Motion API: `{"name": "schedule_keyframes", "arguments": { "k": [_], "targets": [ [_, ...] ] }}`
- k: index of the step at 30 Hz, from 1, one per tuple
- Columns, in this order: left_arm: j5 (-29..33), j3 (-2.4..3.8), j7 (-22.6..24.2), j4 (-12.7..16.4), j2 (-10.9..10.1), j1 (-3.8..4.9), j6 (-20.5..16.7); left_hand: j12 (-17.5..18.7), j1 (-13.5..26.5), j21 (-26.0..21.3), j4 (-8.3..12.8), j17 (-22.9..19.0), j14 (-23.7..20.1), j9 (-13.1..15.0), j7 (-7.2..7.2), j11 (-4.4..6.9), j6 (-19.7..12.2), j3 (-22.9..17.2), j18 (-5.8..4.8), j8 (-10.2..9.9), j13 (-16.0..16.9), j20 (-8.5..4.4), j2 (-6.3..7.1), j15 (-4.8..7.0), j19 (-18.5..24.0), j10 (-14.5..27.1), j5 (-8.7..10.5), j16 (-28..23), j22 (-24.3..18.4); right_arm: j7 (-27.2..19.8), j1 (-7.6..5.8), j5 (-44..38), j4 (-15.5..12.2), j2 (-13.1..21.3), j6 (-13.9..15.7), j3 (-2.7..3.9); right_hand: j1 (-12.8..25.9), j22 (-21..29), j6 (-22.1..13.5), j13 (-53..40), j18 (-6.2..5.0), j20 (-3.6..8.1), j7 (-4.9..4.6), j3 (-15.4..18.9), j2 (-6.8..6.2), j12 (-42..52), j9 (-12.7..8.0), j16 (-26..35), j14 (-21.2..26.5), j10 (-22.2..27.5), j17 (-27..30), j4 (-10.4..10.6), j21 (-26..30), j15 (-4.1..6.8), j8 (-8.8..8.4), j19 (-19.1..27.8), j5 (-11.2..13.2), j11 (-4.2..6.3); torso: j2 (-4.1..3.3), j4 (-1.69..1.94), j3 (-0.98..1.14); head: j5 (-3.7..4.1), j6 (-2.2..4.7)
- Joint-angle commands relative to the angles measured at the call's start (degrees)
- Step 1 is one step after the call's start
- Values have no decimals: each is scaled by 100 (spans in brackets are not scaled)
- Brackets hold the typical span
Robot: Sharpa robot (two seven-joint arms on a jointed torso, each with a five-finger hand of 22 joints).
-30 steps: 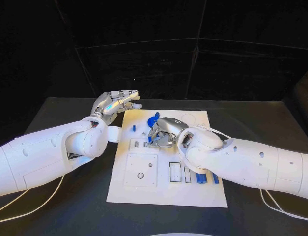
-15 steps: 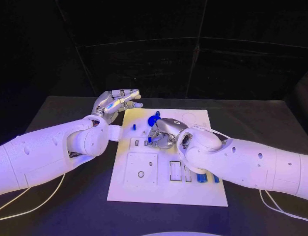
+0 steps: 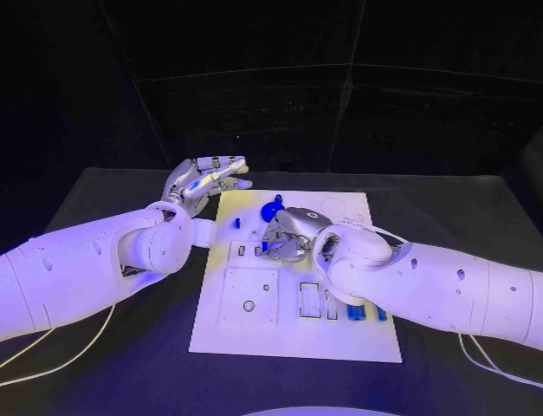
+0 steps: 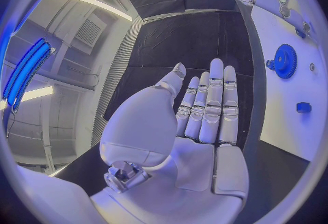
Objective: Assemble the parts on the task board
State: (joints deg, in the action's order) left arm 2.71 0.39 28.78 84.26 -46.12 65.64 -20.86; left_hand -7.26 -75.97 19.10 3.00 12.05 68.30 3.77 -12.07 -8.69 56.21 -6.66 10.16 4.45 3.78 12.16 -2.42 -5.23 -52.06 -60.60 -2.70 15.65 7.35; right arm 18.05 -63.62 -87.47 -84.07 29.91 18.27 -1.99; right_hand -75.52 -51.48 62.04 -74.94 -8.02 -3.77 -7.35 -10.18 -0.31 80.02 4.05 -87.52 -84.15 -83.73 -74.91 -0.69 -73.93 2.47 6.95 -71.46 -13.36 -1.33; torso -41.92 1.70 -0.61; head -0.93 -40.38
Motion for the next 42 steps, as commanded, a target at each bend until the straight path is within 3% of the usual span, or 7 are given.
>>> {"name": "schedule_keyframes", "arguments": {
  "k": [1, 7, 22, 29, 35, 37, 42],
  "targets": [
    [-33, 4, 25, 1, 4, 9, 78, 14, 66, -21, 4, 7, 25, 0, 0, -1, 18, -28, 37, -25, 2, -7, -13, -6, -41, -22, -24, -24, -6, 62, 29, -52, -4, 23, -310, -28, 23, 17, 96, -401, 93, 4, 98, -35, -90, -38, -10, 16, -451, 47, -843, 7, 29, 1, -49, 26, -30, -21, 3, 2, -2, 2, -3],
    [-33, 4, 22, -3, 3, 9, 83, 14, 66, -21, 4, 7, 25, 0, 0, -1, 18, -28, 37, -25, 2, -7, -13, -6, -41, -22, -24, -24, -6, 39, 29, -59, -17, 32, -331, -28, 209, 39, 11, -372, 91, -28, 55, 31, -285, -71, -15, 19, -450, 74, -838, 66, 47, -34, -116, 35, -240, -61, -1, -1, 0, 1, -6],
    [-33, 4, 14, -11, 2, 9, 92, 14, 66, -21, 4, 7, 25, 0, 0, -1, 18, -28, 37, -25, 2, -7, -13, -6, -41, -22, -24, -24, -6, 59, 31, -66, -1, 12, -233, -28, 269, 65, -67, -333, 86, -45, 26, 47, -341, -112, -21, 25, -448, 106, -828, 93, 63, -53, -167, 46, -264, -85, 0, 2, -1, 5, -18],
    [-33, 4, 9, -13, 0, 9, 93, 14, 66, -21, 4, 7, 25, 0, 0, -1, 18, -28, 37, -25, 2, -7, -13, -6, -41, -22, -24, -24, -6, 99, 32, -66, 1, -2, -99, -28, 360, 108, -315, -258, 82, -84, -44, 112, -441, -188, -38, 27, -446, 168, -825, 140, 90, -103, -295, 66, -155, -148, -2, 2, 0, 14, -21],
    [-33, 4, -11, -14, -3, 9, 84, 17, 87, -38, 4, 17, 8, 0, 6, 3, 36, -29, 36, -27, 3, -4, -11, -10, -36, -48, -25, -63, -20, 109, 34, -66, -18, 5, 161, -28, 455, 155, -826, -28, 77, -160, -153, 323, -571, -405, -46, 25, -446, 340, -832, 245, 119, -189, -341, 86, -98, -248, 3, 2, -1, 14, -21],
    [-33, 4, -14, -14, -3, 9, 88, 18, 89, -47, 6, 16, -9, 1, 10, 5, 42, -32, 35, -27, 3, -1, -12, -13, -28, -57, -25, -84, -26, 72, 45, -66, -56, 33, 382, -28, 416, 166, -1040, 29, 74, -201, -202, 430, -609, -448, -36, 16, -450, 384, -854, 306, 126, -230, -326, 89, -121, -295, 2, 4, 1, 11, -25],
    [-38, 4, -30, -21, -4, 8, 113, 17, 88, -48, 10, 23, 7, 3, 22, 13, 59, -40, 39, -23, 4, -3, -19, -6, -37, -75, -25, -91, -29, -111, 67, -39, -178, 122, 873, -28, 332, 169, -1179, 76, 70, -241, -236, 648, -686, -469, -19, 11, -450, 419, -864, 459, 126, -263, -283, 86, -221, -328, 3, 1, 6, -2, -25]
  ]
}}
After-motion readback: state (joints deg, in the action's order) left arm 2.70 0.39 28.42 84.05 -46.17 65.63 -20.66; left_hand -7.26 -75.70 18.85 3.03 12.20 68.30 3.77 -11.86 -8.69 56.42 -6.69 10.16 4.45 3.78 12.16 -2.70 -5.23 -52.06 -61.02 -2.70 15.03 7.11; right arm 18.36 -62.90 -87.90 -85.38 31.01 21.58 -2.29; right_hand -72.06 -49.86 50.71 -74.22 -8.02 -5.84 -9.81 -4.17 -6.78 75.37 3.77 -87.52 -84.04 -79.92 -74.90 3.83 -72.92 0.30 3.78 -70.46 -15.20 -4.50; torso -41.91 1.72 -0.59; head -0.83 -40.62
